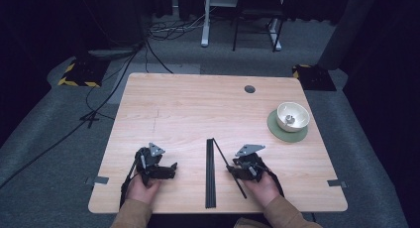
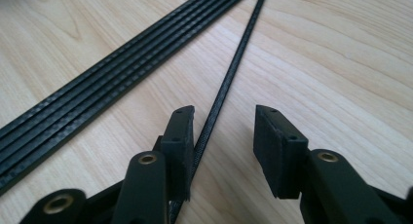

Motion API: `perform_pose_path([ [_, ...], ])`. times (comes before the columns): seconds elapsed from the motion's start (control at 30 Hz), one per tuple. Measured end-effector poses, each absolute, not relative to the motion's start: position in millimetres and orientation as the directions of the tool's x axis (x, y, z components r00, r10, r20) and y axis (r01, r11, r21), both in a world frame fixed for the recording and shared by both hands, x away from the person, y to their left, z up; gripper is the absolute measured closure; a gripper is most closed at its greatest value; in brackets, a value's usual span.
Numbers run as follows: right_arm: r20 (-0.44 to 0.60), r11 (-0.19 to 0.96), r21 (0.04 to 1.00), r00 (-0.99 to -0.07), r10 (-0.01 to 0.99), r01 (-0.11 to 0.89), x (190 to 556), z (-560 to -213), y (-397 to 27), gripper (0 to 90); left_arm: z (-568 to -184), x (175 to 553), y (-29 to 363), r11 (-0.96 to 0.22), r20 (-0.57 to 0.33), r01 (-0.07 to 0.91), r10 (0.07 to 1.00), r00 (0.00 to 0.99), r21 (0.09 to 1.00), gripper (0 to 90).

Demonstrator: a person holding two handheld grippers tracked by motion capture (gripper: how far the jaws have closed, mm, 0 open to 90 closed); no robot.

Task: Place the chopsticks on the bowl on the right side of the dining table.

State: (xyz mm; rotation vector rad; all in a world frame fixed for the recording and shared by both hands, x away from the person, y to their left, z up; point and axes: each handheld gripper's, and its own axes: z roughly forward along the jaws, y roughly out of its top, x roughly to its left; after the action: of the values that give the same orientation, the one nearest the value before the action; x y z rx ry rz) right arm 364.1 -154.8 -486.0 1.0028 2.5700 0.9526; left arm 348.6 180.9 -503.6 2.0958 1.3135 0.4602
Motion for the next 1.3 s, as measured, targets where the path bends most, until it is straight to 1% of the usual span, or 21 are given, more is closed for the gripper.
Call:
perform_pose_path([
  [0.13,0.016,0.555,0.645,-0.735,0.678,0.526,367,-486,-160,63.7,-504,349,181,-0.317,-0.031,0.682,0.895,0.446,0.66,2.9],
  [0.17,0.026,0.547,0.64,-0.726,0.687,0.54,366,-485,-160,65.0,-504,349,181,-0.317,-0.03,0.681,0.894,0.446,0.66,2.9],
  [0.27,0.007,0.546,0.638,-0.713,0.701,0.543,369,-485,-165,70.6,-504,349,181,-0.317,-0.03,0.681,0.895,0.446,0.66,2.9],
  [0.47,0.023,0.524,0.633,-0.691,0.722,0.569,375,-484,-175,79.8,-504,349,181,-0.317,-0.03,0.68,0.895,0.446,0.661,2.9],
  [0.57,0.013,0.523,0.633,-0.684,0.729,0.57,376,-484,-178,84.6,-504,349,181,-0.317,-0.03,0.681,0.895,0.446,0.66,2.9],
  [0.83,0.024,0.509,0.638,-0.675,0.737,0.578,376,-484,-185,85.9,-504,349,181,-0.317,-0.03,0.681,0.895,0.446,0.66,2.9],
  [0.93,0.029,0.505,0.654,-0.685,0.728,0.564,377,-480,-190,86.0,-504,349,181,-0.317,-0.03,0.68,0.895,0.446,0.661,2.9],
  [1.03,0.068,0.482,0.665,-0.69,0.72,0.57,375,-472,-196,86.0,-504,349,181,-0.315,-0.035,0.681,0.894,0.447,0.661,3.3],
  [1.3,0.097,0.468,0.69,-0.711,0.697,0.553,370,-449,-211,86.0,-503,356,179,-0.313,-0.027,0.681,0.898,0.438,0.662,4.8],
])
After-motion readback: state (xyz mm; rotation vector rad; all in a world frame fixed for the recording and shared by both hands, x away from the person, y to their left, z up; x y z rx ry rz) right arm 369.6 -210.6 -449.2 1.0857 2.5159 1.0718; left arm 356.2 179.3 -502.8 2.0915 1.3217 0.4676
